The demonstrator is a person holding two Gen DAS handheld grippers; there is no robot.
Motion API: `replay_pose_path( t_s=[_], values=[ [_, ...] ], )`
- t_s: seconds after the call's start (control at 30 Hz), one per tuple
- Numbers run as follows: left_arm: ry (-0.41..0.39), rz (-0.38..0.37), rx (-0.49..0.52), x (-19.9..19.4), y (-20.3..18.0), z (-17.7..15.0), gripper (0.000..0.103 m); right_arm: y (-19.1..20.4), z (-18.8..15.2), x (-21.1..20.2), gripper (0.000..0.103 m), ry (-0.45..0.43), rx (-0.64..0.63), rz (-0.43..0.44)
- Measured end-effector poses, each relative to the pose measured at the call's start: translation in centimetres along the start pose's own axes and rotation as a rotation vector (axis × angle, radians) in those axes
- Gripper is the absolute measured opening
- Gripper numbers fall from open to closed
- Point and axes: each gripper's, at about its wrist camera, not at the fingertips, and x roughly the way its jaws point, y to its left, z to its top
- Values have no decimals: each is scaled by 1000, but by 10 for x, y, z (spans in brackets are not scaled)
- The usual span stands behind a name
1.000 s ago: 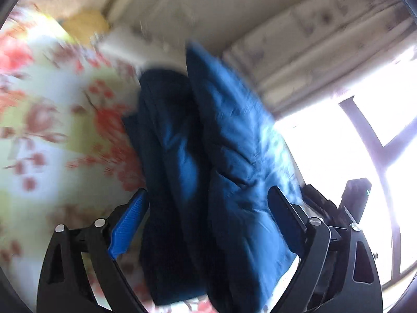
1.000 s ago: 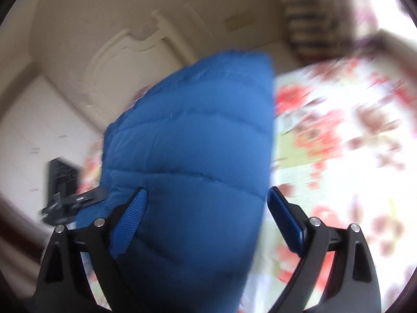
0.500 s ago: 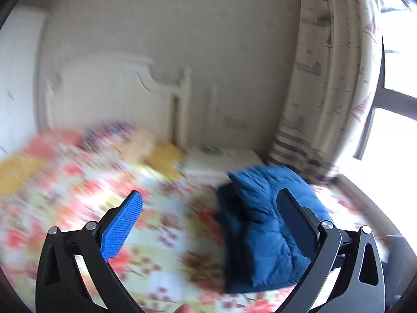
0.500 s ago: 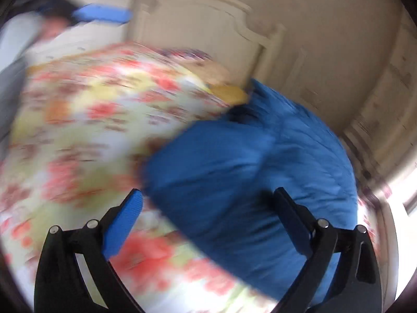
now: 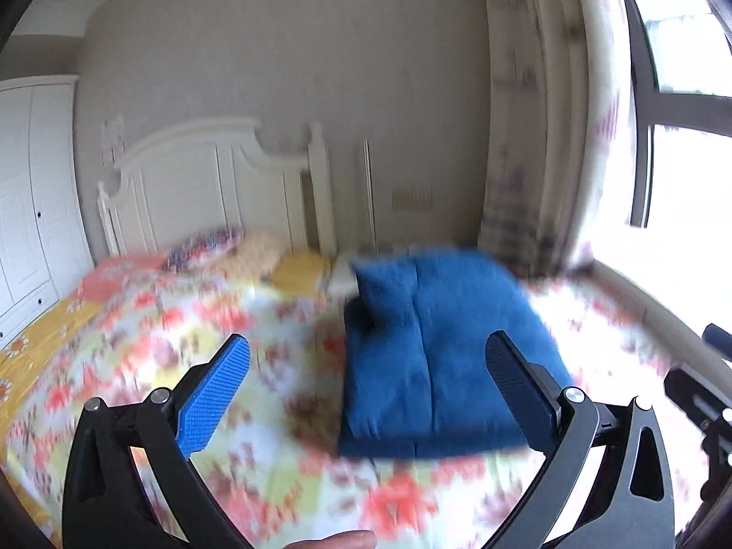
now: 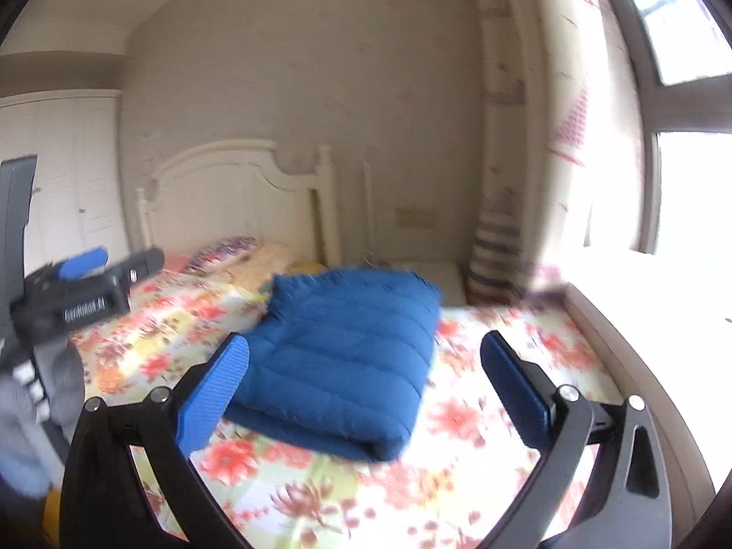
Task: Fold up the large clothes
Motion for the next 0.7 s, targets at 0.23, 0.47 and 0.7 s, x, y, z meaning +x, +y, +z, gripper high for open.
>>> replay_pose_path(
  t_s=[0.23,0.47,0.7],
  values=[
    [91,-9,2,-4,-4,-44,99,13,-40,-10,100,80,12,-44],
    [78,-8,-17,-38,4,-47,99,31,-43,-26,100,94,-7,-81],
    [48,-14,-2,-67,2,-44,99,46,-35,-51,100,86,-45,-106]
  ],
)
